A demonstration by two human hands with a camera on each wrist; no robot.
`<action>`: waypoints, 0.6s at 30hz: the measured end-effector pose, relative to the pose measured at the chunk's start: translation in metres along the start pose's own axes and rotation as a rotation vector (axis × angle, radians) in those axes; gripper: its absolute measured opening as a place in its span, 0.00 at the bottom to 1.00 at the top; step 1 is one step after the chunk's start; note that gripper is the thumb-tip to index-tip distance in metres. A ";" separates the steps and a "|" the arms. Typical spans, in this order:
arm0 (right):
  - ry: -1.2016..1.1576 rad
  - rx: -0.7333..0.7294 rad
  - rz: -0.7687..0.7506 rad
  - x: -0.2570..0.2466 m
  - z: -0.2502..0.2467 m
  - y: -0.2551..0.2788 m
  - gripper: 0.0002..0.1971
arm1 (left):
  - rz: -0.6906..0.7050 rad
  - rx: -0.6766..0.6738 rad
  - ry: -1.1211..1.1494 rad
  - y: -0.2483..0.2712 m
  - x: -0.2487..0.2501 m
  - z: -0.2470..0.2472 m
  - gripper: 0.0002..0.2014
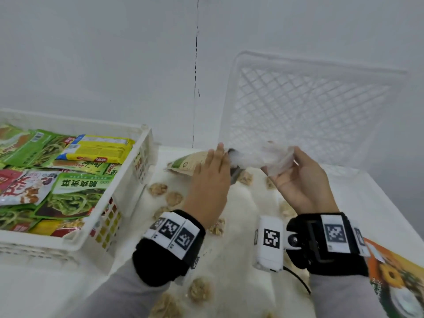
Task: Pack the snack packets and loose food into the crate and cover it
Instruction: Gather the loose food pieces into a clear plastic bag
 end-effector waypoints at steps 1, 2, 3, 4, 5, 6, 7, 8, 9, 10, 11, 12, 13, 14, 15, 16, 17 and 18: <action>-0.059 0.017 0.011 -0.003 -0.008 0.002 0.16 | -0.001 -0.063 -0.050 0.000 0.006 0.010 0.35; -0.117 0.040 0.020 -0.005 -0.016 0.005 0.15 | -0.003 -0.130 -0.079 -0.001 0.012 0.020 0.34; -0.164 0.062 0.023 -0.006 -0.023 0.007 0.14 | -0.006 -0.197 -0.082 -0.003 0.016 0.028 0.33; -0.179 0.084 0.015 -0.006 -0.029 0.009 0.12 | -0.007 -0.264 -0.059 -0.005 0.019 0.036 0.33; -0.158 0.111 -0.002 -0.007 -0.037 0.010 0.11 | -0.003 -0.337 -0.013 -0.008 0.021 0.043 0.32; -0.115 0.139 -0.019 -0.008 -0.044 0.011 0.08 | 0.002 -0.406 0.050 -0.011 0.022 0.046 0.30; -0.078 0.159 -0.031 -0.009 -0.051 0.012 0.07 | 0.011 -0.445 0.120 -0.014 0.023 0.047 0.27; -0.047 0.174 -0.037 -0.009 -0.056 0.013 0.07 | 0.021 -0.433 0.193 -0.016 0.023 0.044 0.23; -0.007 0.185 -0.043 -0.009 -0.061 0.015 0.07 | 0.022 -0.372 0.276 -0.016 0.023 0.039 0.21; 0.047 0.190 -0.051 -0.009 -0.065 0.017 0.06 | 0.006 -0.279 0.367 -0.016 0.023 0.034 0.18; 0.108 0.184 -0.062 -0.009 -0.068 0.019 0.06 | -0.024 -0.167 0.457 -0.014 0.023 0.026 0.17; 0.165 0.167 -0.076 -0.008 -0.070 0.021 0.06 | -0.056 -0.051 0.531 -0.011 0.025 0.019 0.15; 0.212 0.137 -0.091 -0.007 -0.070 0.024 0.06 | -0.082 0.072 0.586 -0.006 0.027 0.010 0.14; 0.255 0.107 -0.107 -0.005 -0.069 0.026 0.05 | -0.111 0.194 0.625 0.000 0.028 0.002 0.13; 0.300 0.082 -0.122 -0.003 -0.066 0.028 0.05 | -0.145 0.304 0.648 0.007 0.029 -0.005 0.13; 0.348 0.071 -0.138 -0.001 -0.063 0.029 0.05 | -0.171 0.394 0.651 0.015 0.031 -0.013 0.14; 0.392 0.072 -0.150 0.002 -0.059 0.031 0.05 | -0.181 0.458 0.639 0.023 0.034 -0.021 0.15; 0.429 0.073 -0.163 0.004 -0.055 0.033 0.07 | -0.168 0.491 0.623 0.031 0.036 -0.028 0.15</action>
Point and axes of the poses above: each hand's wrist, its own y-axis away from the middle knuckle, its own z-axis out of the palm, x = y × z, the point moved 1 cm from there along -y, towards the middle knuckle, and after that the axes turned 3 degrees about z, right-handed, at the moved point
